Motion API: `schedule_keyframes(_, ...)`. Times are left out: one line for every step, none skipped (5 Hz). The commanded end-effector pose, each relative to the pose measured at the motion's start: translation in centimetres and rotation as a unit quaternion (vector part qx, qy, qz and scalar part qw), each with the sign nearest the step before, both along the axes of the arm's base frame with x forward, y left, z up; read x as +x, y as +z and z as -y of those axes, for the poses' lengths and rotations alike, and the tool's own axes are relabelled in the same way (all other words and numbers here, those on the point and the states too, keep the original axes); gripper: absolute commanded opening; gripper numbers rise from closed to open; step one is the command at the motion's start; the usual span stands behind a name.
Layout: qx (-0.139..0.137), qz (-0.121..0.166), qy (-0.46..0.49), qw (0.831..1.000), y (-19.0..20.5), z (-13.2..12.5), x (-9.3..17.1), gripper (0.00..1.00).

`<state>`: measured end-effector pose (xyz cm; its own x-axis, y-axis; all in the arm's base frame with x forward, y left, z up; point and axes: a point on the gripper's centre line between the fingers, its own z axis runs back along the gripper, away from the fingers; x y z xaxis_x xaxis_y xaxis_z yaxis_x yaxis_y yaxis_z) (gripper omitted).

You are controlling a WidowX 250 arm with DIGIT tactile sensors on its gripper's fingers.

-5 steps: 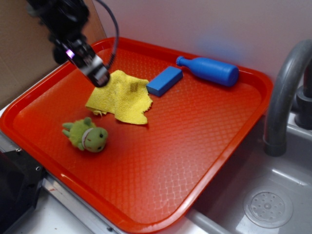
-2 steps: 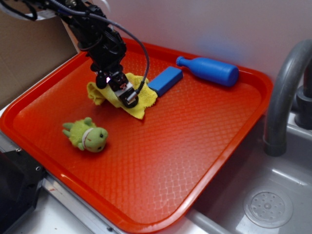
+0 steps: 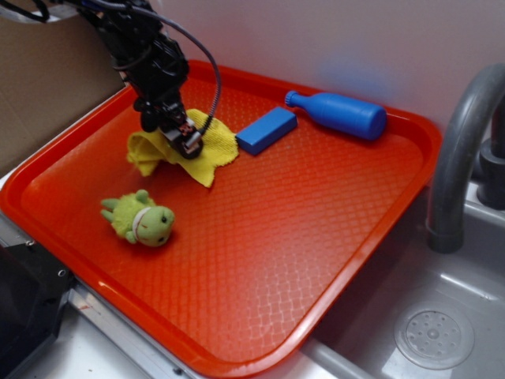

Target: Grab the yellow cloth.

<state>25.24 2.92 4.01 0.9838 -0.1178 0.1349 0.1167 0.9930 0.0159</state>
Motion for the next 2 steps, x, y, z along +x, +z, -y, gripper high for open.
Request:
schedule_keyframes(-0.043, 0.017, 0.066, 0.997, 11.1, 0.6, -4.1, 0.00)
schedule_keyframes(-0.059, 0.026, 0.106, 0.992, 16.1, 1.8, -5.0, 0.00)
